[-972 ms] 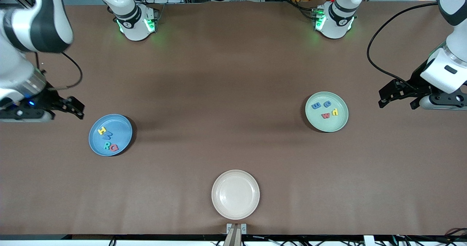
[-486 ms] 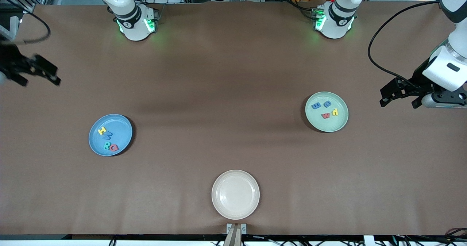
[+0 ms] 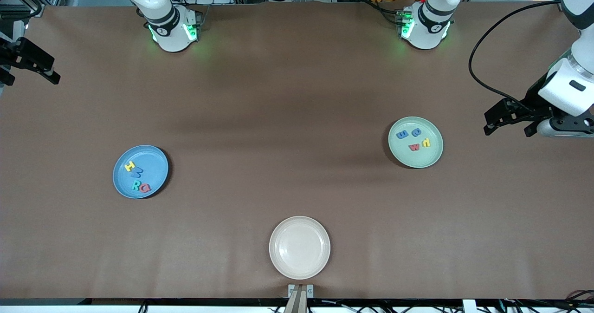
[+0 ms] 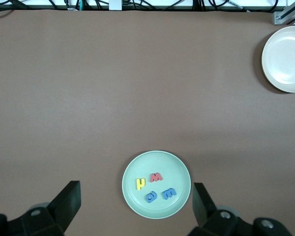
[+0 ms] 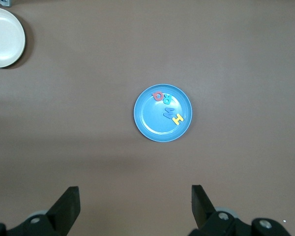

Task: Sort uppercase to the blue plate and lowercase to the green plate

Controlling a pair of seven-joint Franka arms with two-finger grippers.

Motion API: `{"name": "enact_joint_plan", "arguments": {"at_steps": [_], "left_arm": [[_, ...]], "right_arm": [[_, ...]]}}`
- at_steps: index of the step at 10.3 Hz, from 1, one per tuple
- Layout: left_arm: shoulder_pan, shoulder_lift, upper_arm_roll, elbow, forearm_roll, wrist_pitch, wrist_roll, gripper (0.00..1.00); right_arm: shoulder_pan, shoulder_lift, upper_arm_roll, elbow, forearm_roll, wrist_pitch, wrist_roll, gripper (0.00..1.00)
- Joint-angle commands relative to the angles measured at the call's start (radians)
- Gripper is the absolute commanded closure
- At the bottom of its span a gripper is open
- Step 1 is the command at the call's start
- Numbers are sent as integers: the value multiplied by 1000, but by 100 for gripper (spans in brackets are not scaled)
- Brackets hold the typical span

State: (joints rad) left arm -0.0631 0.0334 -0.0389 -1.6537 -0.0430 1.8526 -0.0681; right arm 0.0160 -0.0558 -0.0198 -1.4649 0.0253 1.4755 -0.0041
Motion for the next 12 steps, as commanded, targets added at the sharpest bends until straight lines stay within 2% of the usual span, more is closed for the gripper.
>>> {"name": "enact_joint_plan", "arguments": {"at_steps": [1, 12], "left_arm": [[-1, -20, 5, -17, 12, -10, 19, 0], [-3, -20, 7, 20, 21, -105, 10, 0]], "right_arm": [[-17, 11, 12, 31, 8, -18, -5, 0], [-17, 8, 11, 31, 1, -29, -13, 0]]}}
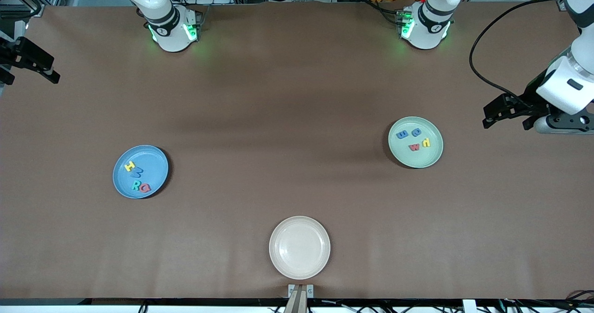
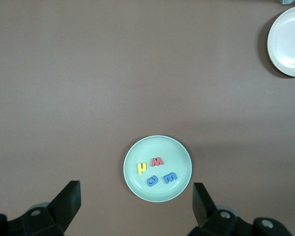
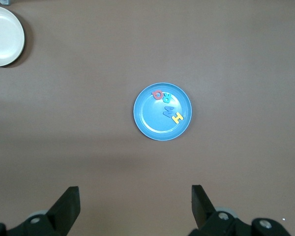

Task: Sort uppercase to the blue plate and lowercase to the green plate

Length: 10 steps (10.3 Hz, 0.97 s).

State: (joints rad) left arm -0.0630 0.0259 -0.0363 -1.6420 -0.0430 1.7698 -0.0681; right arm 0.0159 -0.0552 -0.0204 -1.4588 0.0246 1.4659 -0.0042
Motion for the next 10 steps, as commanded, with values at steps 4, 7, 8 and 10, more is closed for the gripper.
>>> {"name": "enact_joint_plan", "arguments": {"at_steps": [4, 7, 8, 10], "left_arm": [[14, -20, 4, 8, 21, -27, 10, 0], [14, -20, 6, 8, 21, -32, 10, 0], [14, -20, 7, 8, 21, -32, 10, 0], [14, -20, 7, 8, 21, -32, 10, 0]], "right_arm": [[-16, 8, 10, 31, 0, -24, -13, 0], [-19, 8, 8, 40, -2, -33, -13, 0], [-19, 8, 8, 41, -2, -33, -14, 0], [-19, 8, 8, 48, -5, -35, -14, 0]]}}
